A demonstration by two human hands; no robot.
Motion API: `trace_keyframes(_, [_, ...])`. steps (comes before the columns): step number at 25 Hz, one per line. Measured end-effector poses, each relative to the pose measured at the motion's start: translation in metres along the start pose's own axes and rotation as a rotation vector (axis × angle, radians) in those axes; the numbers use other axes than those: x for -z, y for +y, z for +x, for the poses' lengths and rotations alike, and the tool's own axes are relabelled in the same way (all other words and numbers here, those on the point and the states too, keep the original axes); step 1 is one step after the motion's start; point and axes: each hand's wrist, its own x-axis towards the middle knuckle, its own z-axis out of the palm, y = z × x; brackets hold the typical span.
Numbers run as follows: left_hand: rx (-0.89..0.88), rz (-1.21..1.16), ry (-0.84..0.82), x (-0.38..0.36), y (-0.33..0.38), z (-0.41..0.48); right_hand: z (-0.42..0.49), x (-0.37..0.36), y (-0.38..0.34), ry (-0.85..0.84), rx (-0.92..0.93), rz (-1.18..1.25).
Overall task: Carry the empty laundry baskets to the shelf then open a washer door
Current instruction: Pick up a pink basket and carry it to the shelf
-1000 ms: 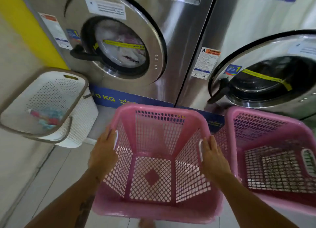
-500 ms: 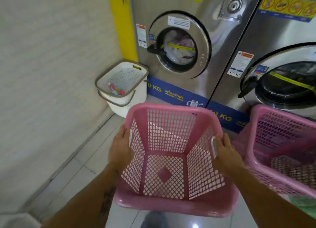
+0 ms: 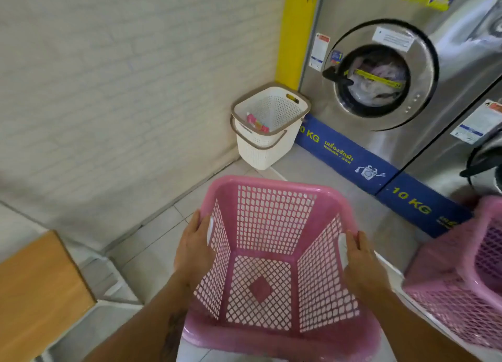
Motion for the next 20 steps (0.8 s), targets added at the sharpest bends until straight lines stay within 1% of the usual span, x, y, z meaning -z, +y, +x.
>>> trace_keyframes(3, [0.035,-0.024,0.036,-0.038,-0.052,0.007,0.017,-0.058,-0.019,0.010,-0.051,-0.016])
trace_keyframes(5, [0.038,-0.046,0.029,-0.074,-0.087,0.016,0.032,-0.103,-0.023,0.032,-0.055,-0.036])
trace_keyframes(9, [-0.017,-0.057,0.032,-0.153,-0.144,0.038,0.068,-0.194,-0.013,0.059,-0.093,-0.063])
trace_keyframes(11, [-0.081,-0.044,0.036,-0.184,-0.160,0.052,0.081,-0.230,-0.002,0.071,-0.133,-0.055])
trace_keyframes(13, [-0.125,-0.022,0.025,-0.208,-0.174,0.063,0.087,-0.253,0.006,0.075,-0.163,-0.033])
trace_keyframes(16, [-0.161,0.046,-0.033,-0.227,-0.186,0.071,0.090,-0.274,0.017,0.072,-0.157,0.015])
trace_keyframes(20, [-0.181,0.122,-0.150,-0.218,-0.186,0.081,0.089,-0.272,0.019,0.014,-0.155,0.058])
